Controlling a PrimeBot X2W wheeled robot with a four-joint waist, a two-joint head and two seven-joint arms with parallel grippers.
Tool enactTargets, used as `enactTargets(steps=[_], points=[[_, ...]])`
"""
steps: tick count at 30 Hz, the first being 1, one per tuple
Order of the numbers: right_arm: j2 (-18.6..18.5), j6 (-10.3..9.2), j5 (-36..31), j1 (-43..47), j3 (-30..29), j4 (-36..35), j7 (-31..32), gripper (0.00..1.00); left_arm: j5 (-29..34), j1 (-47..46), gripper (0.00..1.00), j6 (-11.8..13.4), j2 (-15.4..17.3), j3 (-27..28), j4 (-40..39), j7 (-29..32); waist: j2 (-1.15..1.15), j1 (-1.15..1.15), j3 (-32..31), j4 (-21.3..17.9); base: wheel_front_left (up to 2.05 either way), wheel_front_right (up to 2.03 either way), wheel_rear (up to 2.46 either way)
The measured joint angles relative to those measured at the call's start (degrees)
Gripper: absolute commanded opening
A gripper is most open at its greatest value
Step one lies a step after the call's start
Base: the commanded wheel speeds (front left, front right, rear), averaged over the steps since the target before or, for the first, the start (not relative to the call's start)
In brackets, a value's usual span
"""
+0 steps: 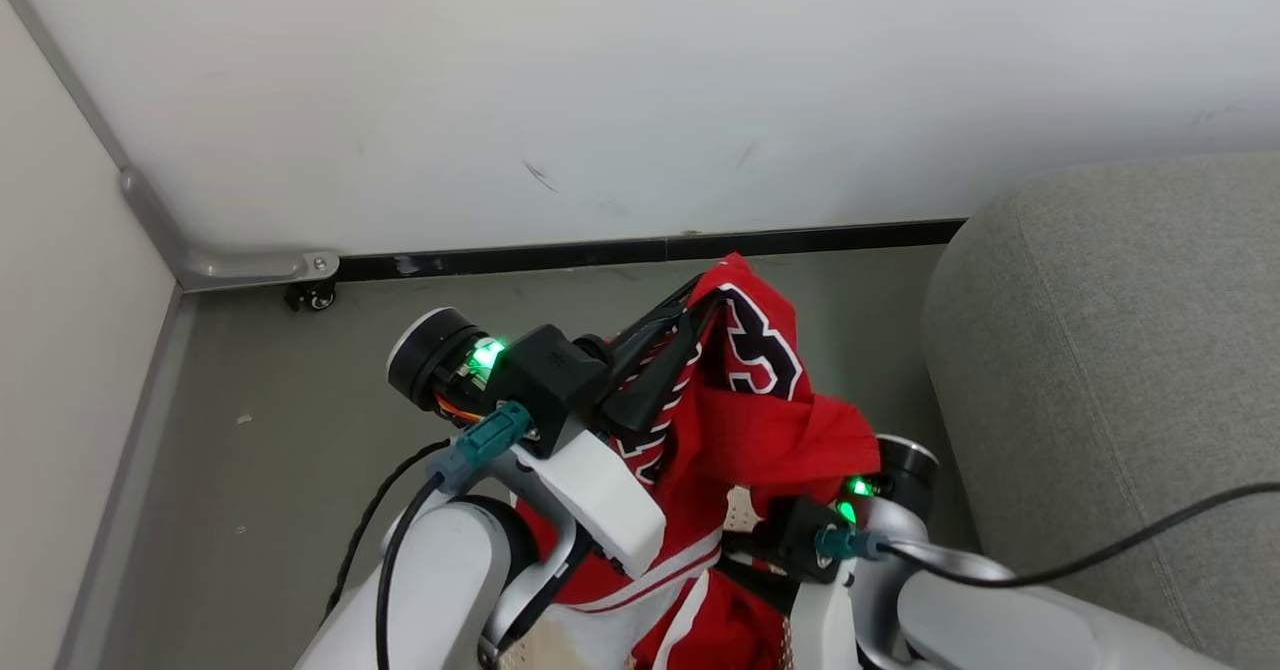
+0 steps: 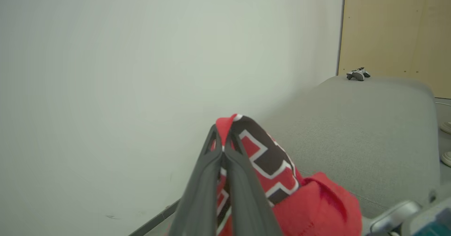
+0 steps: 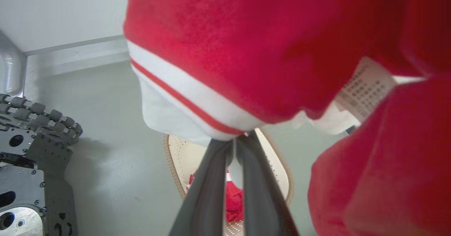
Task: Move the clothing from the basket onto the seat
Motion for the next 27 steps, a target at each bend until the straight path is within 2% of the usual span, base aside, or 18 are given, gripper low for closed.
enactTargets(steps=[9,27], points=[[-1.99,0.0,-2.69,4.02,-0.01,-3.79,0.34,0.0,-0.52,0.01,0.0,0.62,1.14,1.44,2.44,0.22,0.0,0.0,0.68,-1.11,0.0,0.0,0.0],[-4.97,0.0,-0.83,3.16,0.02,-7.25,-8.21,0.0,-1.59,0.46,0.0,1.85,2.11,4.11,5.92,-0.21,0.0,0.0,1.64,-3.9,0.0,0.0,0.0]])
